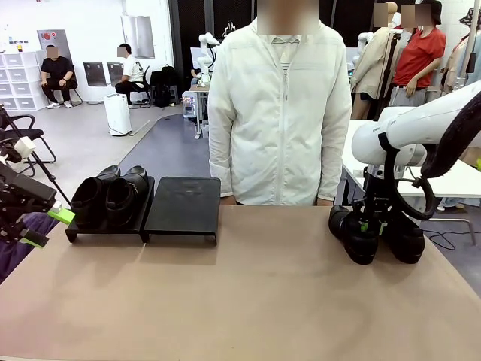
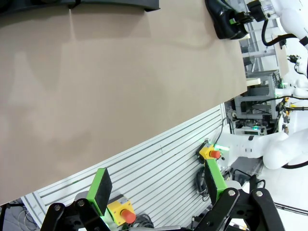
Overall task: Organize the shoes by placing them on the stand.
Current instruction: Pick up one Shoe and place it in the middle of the table.
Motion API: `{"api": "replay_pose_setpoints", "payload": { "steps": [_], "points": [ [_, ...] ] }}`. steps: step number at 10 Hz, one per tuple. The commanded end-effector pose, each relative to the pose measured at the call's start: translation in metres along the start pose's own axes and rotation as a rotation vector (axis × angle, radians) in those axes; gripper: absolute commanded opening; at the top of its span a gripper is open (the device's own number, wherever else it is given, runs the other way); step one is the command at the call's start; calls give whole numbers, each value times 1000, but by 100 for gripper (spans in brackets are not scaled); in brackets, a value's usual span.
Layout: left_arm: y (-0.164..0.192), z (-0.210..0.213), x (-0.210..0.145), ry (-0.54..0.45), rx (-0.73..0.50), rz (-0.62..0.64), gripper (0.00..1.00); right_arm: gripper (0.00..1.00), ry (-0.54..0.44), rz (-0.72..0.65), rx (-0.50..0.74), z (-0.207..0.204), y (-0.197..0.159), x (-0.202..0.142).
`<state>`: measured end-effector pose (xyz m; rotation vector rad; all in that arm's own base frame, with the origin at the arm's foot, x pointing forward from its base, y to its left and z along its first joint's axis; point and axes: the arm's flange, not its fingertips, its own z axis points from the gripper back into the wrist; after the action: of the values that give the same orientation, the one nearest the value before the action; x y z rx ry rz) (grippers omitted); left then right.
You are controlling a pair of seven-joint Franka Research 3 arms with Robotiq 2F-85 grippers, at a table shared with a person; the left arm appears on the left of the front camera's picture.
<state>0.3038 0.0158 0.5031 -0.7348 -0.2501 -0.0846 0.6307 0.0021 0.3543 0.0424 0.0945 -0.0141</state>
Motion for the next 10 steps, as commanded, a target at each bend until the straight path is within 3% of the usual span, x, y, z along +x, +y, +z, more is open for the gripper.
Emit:
{"api": "replay_pose_setpoints", "payload": {
  "steps": [1, 5, 7, 8, 10],
  "points": [
    [0, 3, -1, 8, 2, 1, 100, 0, -5, -1, -6, -2, 3, 1],
    [0, 3, -1, 8, 2, 1, 100, 0, -19, 14, -3, 4, 5, -5],
    [0, 3, -1, 8, 2, 1, 100, 0, -81, 21, 20, 27, 4, -27],
    [0, 3, -1, 8, 2, 1, 100, 0, -173, 36, 31, 42, 7, -59],
    [0, 3, -1, 8, 2, 1, 100, 0, -258, 17, 106, 65, 0, -132]
  ]
}}
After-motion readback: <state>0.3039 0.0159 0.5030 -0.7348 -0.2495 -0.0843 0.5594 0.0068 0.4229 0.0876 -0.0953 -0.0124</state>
